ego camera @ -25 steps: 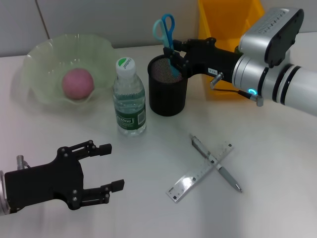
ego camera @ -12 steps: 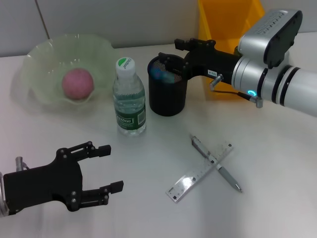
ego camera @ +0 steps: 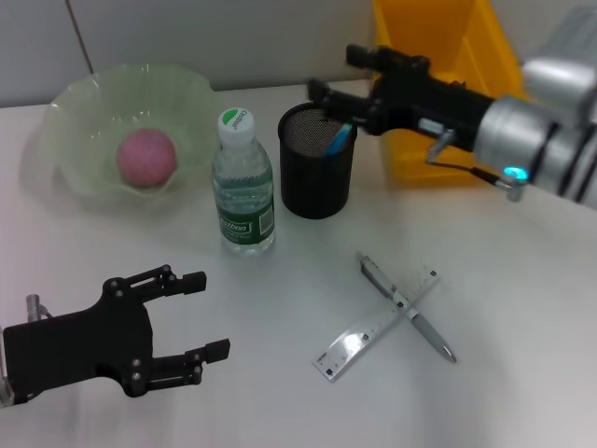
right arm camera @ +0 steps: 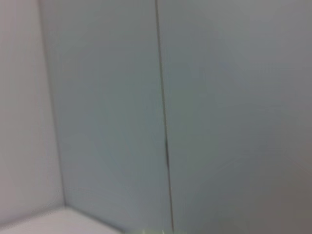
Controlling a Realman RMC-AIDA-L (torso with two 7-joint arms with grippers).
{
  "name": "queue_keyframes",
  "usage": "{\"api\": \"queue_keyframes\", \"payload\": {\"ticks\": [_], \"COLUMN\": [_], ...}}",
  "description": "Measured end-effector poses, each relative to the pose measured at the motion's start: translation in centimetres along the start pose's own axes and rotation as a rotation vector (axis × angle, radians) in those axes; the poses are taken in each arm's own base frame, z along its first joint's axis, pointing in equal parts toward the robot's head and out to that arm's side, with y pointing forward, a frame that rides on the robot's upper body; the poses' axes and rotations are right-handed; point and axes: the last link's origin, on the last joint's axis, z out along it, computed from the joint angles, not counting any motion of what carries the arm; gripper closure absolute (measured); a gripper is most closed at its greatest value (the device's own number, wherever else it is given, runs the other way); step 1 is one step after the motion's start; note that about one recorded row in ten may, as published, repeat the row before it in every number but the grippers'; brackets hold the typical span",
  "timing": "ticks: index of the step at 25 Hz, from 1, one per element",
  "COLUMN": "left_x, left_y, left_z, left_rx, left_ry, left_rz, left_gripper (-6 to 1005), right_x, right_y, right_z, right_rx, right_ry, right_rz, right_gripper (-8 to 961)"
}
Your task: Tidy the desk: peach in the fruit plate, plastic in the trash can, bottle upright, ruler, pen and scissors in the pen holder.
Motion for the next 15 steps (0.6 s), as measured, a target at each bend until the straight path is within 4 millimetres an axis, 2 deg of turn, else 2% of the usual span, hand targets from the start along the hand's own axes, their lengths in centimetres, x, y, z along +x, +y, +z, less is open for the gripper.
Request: {"api": "queue_keyframes", "payload": {"ticks": [3,4,5,6,7,8,10,11,15], "left_x": [0.0,0.0,0.0,-0.1,-0.1,-0.1,-0.1,-0.1,0.0], "left_y": [0.0,0.0,0.0,0.0,0.0,0.1,0.1,0.0,0.0], "left_z": [0.0,0.0,0.0,-0.1,-0.1,-0.1,-0.1,-0.1,-0.1], "left_rx": [0.000,0.000,0.000,-0.001,-0.001,-0.002,-0.002,-0.001,0.000], "left_ry": [-0.001,-0.001,-0.001,-0.004,-0.004,-0.004,-0.004,-0.003,-0.001], "left_rz": [0.000,0.000,0.000,-0.010,-0.010,-0.013,-0.017,-0.021,-0.027], "left_gripper": [191,191,191,191,191,191,191,191,191], "right_x": [-0.4,-0.6,-0.6,-0.9,-0.9,-1.0,-1.1,-1.0,-0.8], "right_y": [-0.6,-0.9,-0.9,-1.1,-1.1,-1.2,-1.3,-1.2,-0.9], "right_z": [-2.0,-3.3,-3.3,-4.5,-4.5,-5.7,-6.3,-7.2,-8.1], "right_rx": [0.005,0.009,0.009,0.003,0.003,-0.006,-0.012,-0.051,-0.139], "right_ry": [-0.059,-0.092,-0.092,-0.128,-0.128,-0.157,-0.168,-0.140,-0.051], "right_rz": [0.053,0.089,0.089,0.110,0.110,0.135,0.149,0.152,0.099], "right_gripper": [255,230,205,180,155,130,131,132,134]}}
